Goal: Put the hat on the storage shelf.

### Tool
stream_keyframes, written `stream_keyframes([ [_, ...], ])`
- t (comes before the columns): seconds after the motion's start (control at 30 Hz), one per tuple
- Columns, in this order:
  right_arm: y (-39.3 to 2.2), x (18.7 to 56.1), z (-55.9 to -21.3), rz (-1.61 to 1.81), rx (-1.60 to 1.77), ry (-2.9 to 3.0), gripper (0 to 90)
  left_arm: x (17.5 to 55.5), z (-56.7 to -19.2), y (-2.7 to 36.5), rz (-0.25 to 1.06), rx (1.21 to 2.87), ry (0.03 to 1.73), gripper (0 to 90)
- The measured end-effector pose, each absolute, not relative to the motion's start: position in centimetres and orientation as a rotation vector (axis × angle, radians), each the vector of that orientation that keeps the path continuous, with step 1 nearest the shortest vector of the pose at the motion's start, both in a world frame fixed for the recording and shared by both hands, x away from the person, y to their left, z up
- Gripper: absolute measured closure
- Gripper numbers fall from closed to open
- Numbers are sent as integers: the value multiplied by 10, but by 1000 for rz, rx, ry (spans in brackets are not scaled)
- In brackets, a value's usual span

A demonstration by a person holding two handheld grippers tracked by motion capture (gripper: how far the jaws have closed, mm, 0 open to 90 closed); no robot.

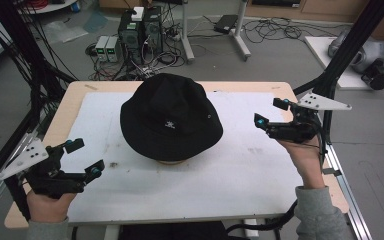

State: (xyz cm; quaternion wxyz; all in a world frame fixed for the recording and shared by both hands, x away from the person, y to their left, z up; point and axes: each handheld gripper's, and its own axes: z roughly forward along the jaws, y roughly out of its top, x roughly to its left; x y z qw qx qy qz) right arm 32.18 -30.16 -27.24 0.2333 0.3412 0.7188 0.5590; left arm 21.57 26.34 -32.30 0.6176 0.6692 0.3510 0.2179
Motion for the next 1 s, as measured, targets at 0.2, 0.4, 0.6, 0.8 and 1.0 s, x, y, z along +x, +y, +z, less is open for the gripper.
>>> stream_keyframes([
  [0.2,-306,314,-282,1508,970,1962,96,215,-322,265,510,1528,815,17],
  [0.4,-310,312,-288,1498,1000,1961,96,213,-321,268,520,1522,816,17],
  [0.6,-315,308,-293,1508,995,1968,96,209,-318,275,550,1499,823,17],
  [0.8,-319,302,-299,1496,993,2007,96,205,-315,276,570,1492,818,17],
  [1.0,-330,291,-307,1435,1000,2026,96,204,-315,277,570,1490,831,17],
])
